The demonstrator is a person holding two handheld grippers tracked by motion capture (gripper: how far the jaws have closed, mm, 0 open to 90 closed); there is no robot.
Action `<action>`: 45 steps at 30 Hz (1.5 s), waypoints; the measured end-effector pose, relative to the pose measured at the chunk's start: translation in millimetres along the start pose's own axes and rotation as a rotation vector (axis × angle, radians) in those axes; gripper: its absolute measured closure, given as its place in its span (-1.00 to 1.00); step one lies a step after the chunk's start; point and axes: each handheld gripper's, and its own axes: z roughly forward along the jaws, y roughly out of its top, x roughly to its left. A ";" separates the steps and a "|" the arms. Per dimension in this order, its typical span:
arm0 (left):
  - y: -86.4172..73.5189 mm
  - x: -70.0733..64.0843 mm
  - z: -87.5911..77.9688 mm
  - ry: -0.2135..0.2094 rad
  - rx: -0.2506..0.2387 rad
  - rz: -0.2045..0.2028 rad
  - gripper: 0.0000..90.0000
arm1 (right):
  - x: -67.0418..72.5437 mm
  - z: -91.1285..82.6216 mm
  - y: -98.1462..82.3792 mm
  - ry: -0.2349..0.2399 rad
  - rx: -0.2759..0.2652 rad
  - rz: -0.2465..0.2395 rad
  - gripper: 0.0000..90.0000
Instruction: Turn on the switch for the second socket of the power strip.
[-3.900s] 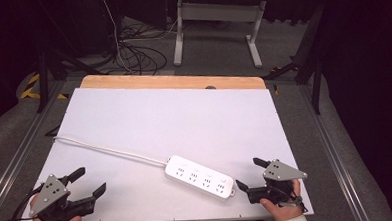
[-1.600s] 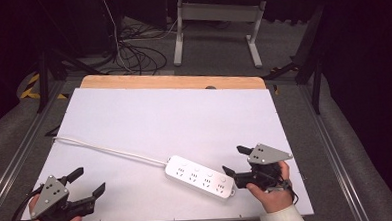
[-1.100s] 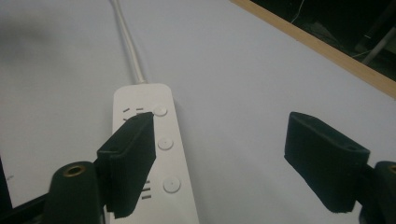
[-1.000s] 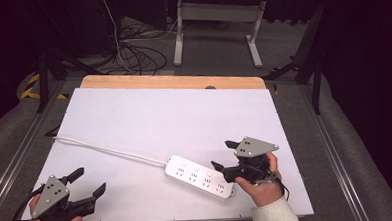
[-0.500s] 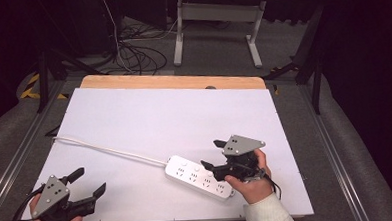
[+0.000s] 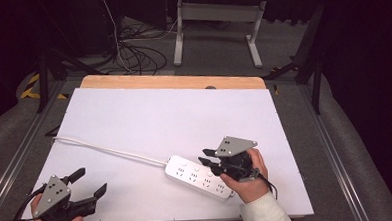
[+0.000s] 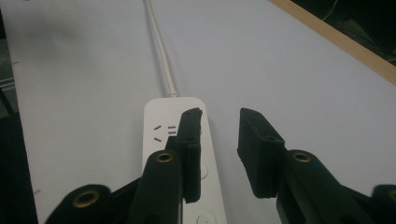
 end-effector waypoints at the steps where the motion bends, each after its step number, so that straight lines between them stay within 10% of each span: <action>1: -0.1 0.1 0.1 0.000 0.001 -0.001 -0.57 | -0.6 1.5 0.3 0.028 -0.003 0.020 0.76; 19: -0.2 0.1 0.3 -0.004 0.003 0.003 -0.56 | -1.0 40.7 -4.8 0.076 0.083 0.081 1.00; 45: -0.1 -0.4 -0.1 -0.006 0.003 0.003 -0.56 | 0.7 55.9 -13.6 0.018 0.217 0.082 1.00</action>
